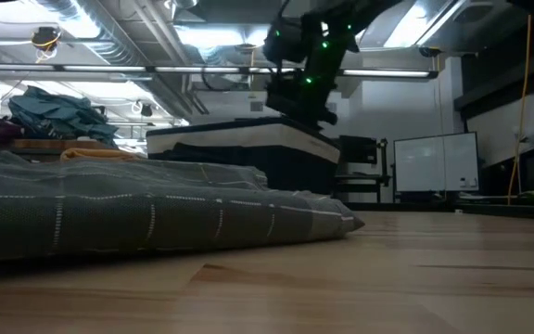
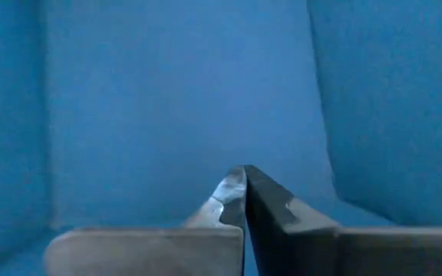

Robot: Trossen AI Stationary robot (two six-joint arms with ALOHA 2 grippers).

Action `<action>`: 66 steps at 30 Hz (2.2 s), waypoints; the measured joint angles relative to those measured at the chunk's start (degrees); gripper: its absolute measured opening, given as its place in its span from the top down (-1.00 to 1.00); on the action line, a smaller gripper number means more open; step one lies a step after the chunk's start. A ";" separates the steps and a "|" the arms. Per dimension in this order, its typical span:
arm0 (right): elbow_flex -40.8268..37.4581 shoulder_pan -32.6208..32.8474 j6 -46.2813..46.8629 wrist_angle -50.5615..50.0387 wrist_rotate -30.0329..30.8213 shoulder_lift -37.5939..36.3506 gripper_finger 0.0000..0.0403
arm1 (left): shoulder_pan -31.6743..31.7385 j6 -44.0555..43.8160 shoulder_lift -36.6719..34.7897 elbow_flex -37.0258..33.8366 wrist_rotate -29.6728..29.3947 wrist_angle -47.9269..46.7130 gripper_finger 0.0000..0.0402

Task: Fold towel
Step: Move the blue laundry bin to the top right, then stack the gray patterned towel on top of the yellow towel

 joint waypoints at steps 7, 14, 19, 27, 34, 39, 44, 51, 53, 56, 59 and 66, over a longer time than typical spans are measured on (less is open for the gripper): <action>0.02 -3.57 -0.24 -10.69 -2.35 1.03 0.95 | 0.01 0.12 0.00 0.00 0.00 0.23 0.99; 0.02 -6.16 -4.34 -26.87 8.31 1.09 0.96 | 0.00 0.17 0.00 0.01 -0.02 0.23 0.98; 0.00 -9.11 -4.39 -37.43 16.00 1.09 0.94 | 0.02 0.16 0.00 0.02 0.00 0.22 0.99; 0.00 -14.19 -1.26 -42.00 29.33 1.09 0.93 | 0.02 0.17 0.00 0.02 0.00 0.20 0.99; 0.00 -16.95 -0.98 -40.06 29.29 0.97 0.93 | 0.13 -0.04 0.00 0.02 0.00 0.21 0.99; -0.07 -15.09 -4.35 -35.71 27.78 -3.32 0.93 | 0.37 -0.02 0.00 0.02 -2.72 -0.04 0.98; -0.05 -13.00 -8.79 -29.37 18.99 -11.38 0.93 | 0.44 0.71 -1.18 0.04 -3.70 -0.11 0.99; -0.04 -10.58 -5.44 -27.28 -1.64 -20.09 0.93 | 0.88 0.86 -4.93 0.04 -3.95 0.15 0.94; 0.00 -9.69 -3.03 -27.39 -5.87 -20.99 0.93 | 1.23 0.85 -5.09 0.04 -3.95 0.46 0.93; 0.00 -7.92 -2.94 -28.40 -12.85 -21.11 0.93 | 1.64 1.60 -5.09 0.04 -3.93 2.33 0.87; 0.00 -5.56 -3.02 -29.44 -21.99 -20.83 0.93 | 2.05 3.34 -5.09 0.04 -3.87 4.94 0.77; 0.00 2.49 -3.03 -29.60 -32.80 -19.53 0.93 | 2.05 1.64 -5.09 0.04 -2.62 8.48 0.40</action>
